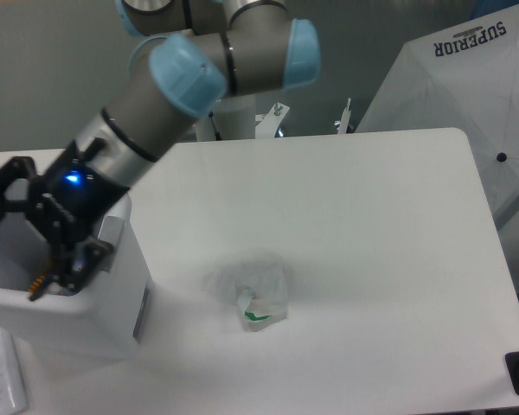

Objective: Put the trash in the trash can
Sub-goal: 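Open the gripper to drop the bottle into the bin, then move the open gripper over the crumpled white wrapper and lower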

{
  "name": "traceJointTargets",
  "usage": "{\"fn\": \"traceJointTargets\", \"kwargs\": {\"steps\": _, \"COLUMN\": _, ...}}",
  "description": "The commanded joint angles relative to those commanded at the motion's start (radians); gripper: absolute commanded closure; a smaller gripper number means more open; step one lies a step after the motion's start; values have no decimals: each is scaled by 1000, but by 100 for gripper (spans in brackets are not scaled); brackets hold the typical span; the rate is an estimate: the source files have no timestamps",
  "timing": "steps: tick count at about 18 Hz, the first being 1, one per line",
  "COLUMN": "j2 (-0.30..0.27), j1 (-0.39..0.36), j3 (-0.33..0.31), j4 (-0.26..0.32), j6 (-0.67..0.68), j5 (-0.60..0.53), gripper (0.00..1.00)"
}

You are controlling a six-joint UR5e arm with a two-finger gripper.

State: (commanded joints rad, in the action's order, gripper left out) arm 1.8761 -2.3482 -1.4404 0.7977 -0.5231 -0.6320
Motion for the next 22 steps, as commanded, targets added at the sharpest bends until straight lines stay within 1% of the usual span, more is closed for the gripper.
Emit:
{"fn": "traceJointTargets", "kwargs": {"steps": 3, "j2": 0, "j1": -106, "j3": 0, "j4": 3, "j6": -1, "j5": 0, "gripper": 0}}
{"fn": "traceJointTargets", "kwargs": {"steps": 5, "j2": 2, "j1": -176, "j3": -12, "j4": 2, "j6": -8, "j5": 0, "gripper": 0}}
{"fn": "traceJointTargets", "kwargs": {"steps": 8, "j2": 23, "j1": -247, "j3": -18, "j4": 3, "j6": -44, "j5": -2, "gripper": 0}}
{"fn": "traceJointTargets", "kwargs": {"steps": 9, "j2": 31, "j1": -270, "j3": -29, "j4": 3, "j6": -54, "j5": -2, "gripper": 0}}
{"fn": "traceJointTargets", "kwargs": {"steps": 11, "j2": 41, "j1": -302, "j3": -64, "j4": 3, "j6": -87, "j5": -2, "gripper": 0}}
{"fn": "traceJointTargets", "kwargs": {"steps": 14, "j2": 43, "j1": -335, "j3": -161, "j4": 3, "j6": -179, "j5": -14, "gripper": 0}}
{"fn": "traceJointTargets", "kwargs": {"steps": 16, "j2": 43, "j1": -333, "j3": -208, "j4": 3, "j6": -239, "j5": -105, "gripper": 0}}
{"fn": "traceJointTargets", "kwargs": {"steps": 19, "j2": 55, "j1": -319, "j3": -258, "j4": 6, "j6": -244, "j5": -294, "gripper": 0}}
{"fn": "traceJointTargets", "kwargs": {"steps": 22, "j2": 81, "j1": -266, "j3": -287, "j4": 6, "j6": -245, "j5": -434, "gripper": 0}}
